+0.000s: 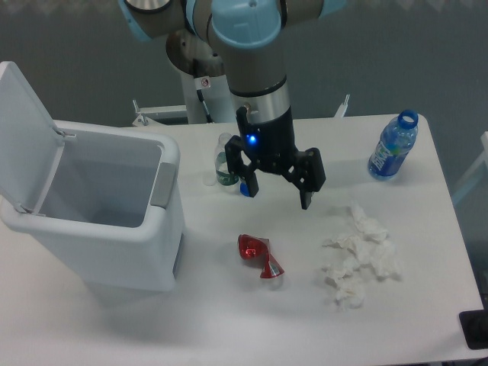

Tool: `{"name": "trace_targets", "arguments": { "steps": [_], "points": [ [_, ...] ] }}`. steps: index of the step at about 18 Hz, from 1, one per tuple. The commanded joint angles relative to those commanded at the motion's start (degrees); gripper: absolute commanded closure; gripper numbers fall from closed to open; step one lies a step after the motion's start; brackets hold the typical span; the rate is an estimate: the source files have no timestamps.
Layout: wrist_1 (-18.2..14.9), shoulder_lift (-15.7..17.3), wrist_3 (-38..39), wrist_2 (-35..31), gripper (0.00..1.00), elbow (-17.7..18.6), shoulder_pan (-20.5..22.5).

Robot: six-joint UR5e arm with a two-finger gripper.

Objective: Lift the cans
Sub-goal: 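Move the open gripper away from the small glass bottle toward the red glasses, then lower the open gripper down over the red safety glasses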

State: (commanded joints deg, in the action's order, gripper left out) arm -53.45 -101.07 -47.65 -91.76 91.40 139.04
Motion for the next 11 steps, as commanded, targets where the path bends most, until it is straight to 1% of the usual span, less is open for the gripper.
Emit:
{"name": "trace_targets", "arguments": {
  "steps": [2,7,11],
  "points": [
    [1.76,-1.06,4.56,-0.87,0.00,0.27,0.00],
    [1.68,-3.60,7.48,-8.77,0.00,1.15,-0.53],
    [1.42,-3.87,18.63,-10.20,0.00,1.59,-0.97]
  ]
}}
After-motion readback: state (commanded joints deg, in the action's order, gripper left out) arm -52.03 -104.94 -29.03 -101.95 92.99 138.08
